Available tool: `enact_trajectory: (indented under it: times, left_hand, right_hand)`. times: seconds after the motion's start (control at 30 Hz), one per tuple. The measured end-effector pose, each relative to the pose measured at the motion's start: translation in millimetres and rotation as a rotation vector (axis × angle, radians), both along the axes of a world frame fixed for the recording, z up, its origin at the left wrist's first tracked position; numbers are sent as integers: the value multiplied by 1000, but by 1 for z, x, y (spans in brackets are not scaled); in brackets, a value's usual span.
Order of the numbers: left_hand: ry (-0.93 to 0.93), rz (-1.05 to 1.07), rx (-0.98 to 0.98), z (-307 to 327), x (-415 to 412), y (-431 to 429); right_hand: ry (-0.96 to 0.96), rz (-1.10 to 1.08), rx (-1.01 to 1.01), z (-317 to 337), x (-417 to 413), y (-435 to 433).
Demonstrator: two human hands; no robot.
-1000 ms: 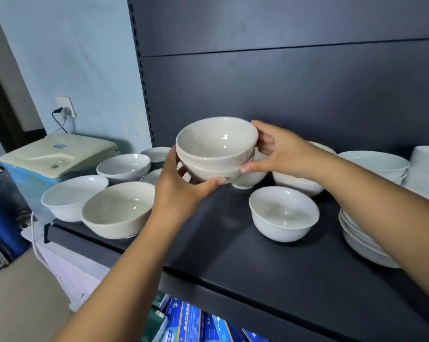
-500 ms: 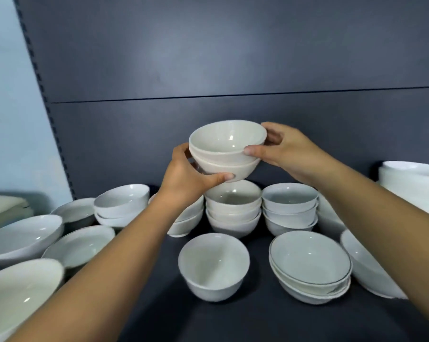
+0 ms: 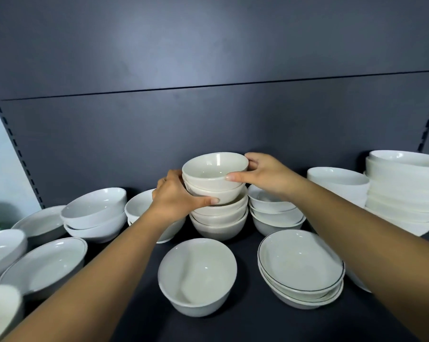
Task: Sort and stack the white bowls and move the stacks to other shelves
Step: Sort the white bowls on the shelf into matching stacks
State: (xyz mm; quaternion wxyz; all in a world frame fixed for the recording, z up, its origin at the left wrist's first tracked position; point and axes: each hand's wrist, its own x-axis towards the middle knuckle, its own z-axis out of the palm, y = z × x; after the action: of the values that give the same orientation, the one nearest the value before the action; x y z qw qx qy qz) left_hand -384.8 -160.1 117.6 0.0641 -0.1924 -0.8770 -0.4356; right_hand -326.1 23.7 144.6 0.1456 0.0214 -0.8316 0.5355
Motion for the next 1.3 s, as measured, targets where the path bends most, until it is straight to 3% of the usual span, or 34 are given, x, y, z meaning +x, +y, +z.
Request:
enact_trajectory:
  times: [0.43,0.73,0.87,0.97,1.13,1.3]
  left_hand:
    - [-98,-89,-91,-2,0,-5]
    - [-57,-93,-22,-10,0,-4]
    - [96,12,-284,-15,4,-3]
    - [111,65,-457,-13,11,-5]
    - [211,29,-283,7,44,-38]
    - [375,134,-82,31,108,-108]
  right_hand:
    - [-41,-10,47,-14,-3,1]
    - [-19,-90,120,-20,-1,-4]
    - [-35,-112,203,-24,3,-7]
    - [-89,-152,361,-20,9,-10]
    - [-6,-229,639,0,25,-29]
    - [297,-67,709,22,52,-99]
